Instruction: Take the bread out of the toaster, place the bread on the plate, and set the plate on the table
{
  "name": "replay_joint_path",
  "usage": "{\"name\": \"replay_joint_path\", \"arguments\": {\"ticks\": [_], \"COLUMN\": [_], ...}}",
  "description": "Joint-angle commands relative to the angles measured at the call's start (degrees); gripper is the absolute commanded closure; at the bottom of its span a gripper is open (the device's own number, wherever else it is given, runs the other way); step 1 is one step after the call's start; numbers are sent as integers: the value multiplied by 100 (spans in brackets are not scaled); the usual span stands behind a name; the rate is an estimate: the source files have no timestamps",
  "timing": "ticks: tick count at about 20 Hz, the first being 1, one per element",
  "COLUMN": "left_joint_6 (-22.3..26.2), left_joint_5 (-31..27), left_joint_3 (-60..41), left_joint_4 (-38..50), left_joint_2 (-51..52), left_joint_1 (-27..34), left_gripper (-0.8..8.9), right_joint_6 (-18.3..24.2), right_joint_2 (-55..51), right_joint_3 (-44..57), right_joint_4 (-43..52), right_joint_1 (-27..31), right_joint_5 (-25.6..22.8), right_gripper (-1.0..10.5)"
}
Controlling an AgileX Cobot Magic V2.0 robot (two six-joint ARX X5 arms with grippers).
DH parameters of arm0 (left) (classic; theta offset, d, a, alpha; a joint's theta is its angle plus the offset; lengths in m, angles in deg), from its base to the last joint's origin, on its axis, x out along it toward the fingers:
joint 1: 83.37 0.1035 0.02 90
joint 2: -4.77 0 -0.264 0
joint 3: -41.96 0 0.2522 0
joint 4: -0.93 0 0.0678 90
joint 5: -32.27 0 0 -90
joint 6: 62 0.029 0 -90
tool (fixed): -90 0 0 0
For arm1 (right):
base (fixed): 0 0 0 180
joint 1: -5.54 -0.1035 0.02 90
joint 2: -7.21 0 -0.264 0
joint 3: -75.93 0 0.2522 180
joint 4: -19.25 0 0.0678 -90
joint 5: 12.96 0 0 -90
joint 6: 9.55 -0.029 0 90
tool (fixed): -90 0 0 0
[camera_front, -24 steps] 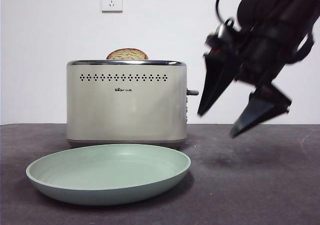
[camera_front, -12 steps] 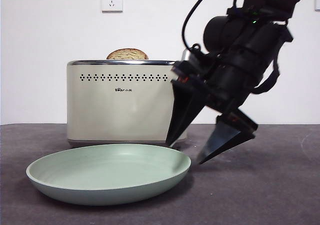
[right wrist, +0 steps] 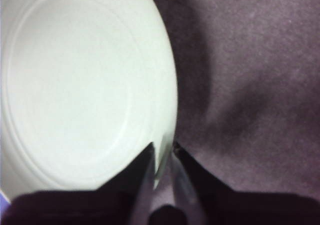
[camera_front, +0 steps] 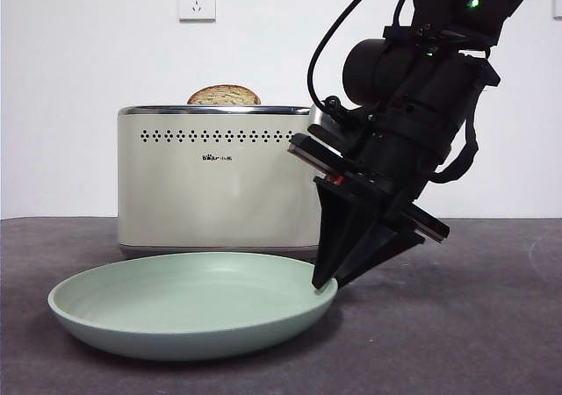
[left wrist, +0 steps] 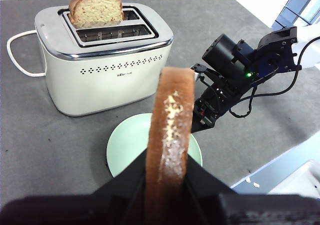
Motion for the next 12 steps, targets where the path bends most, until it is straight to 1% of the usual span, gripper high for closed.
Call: {"name": "replay_joint_path", "arguments": {"ticks": [1, 3, 6, 12], "left_joint_6": [-42, -92, -321, -492], "left_joint_5": [44, 197, 649, 2028], "left_joint_3": [-31, -31, -31, -31], "left_joint_4": [35, 136, 549, 1388], "left_joint_2": [17, 13, -101, -767], "left_joint_1": [9, 7, 4, 4], "left_gripper": [822, 822, 822, 822], "right_joint_6": [-37, -76, -170, -328], "right_joint_2": [48, -17, -212, -876], "right_joint_3": [-13, -13, -13, -15], "right_joint_4": [-17, -72, -109, -157], "right_joint_1": [-15, -15, -31, -31], "right_joint_5": [-9, 4, 7, -72], "right_gripper": [962, 963, 963, 963]}}
